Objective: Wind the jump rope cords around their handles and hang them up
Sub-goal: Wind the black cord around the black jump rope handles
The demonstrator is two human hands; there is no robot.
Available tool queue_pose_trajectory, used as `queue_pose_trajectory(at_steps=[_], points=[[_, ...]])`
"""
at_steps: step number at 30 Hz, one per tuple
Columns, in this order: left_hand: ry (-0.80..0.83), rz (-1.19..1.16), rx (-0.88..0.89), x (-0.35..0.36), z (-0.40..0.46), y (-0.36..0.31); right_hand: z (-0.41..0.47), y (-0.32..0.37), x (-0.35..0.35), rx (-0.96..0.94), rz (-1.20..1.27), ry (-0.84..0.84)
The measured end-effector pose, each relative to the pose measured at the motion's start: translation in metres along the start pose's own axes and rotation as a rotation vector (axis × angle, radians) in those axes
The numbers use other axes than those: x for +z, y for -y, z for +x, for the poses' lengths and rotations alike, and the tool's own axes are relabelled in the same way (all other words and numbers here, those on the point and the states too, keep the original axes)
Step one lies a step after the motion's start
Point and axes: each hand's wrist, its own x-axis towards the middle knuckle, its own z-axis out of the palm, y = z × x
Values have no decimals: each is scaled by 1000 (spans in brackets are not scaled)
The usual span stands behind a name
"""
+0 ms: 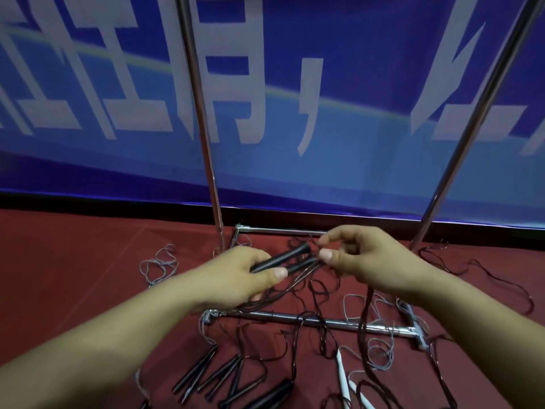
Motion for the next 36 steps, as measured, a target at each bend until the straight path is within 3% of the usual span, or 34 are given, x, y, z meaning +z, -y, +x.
queue_pose_trajectory(at_steps=[5, 10, 15, 21, 26, 32, 36], points=[[128, -86, 32, 7, 6, -8, 3, -7, 9, -29, -139, -104], [85, -179, 23, 8, 12, -9, 5, -2, 18, -23, -15, -47], [57, -305, 18, 5, 9, -6, 6, -3, 19, 46, 88, -92], [-7, -207, 36, 11, 10, 2, 5, -3, 26, 130, 259, -69], [-73, -263, 42, 17, 13, 0, 7, -3, 25, 183, 286, -46], [35, -339, -19, 19, 11, -6, 11, -9, 27, 216, 303, -40], [55, -229, -43, 12, 11, -6, 11, -8, 18, 168, 164, -47]])
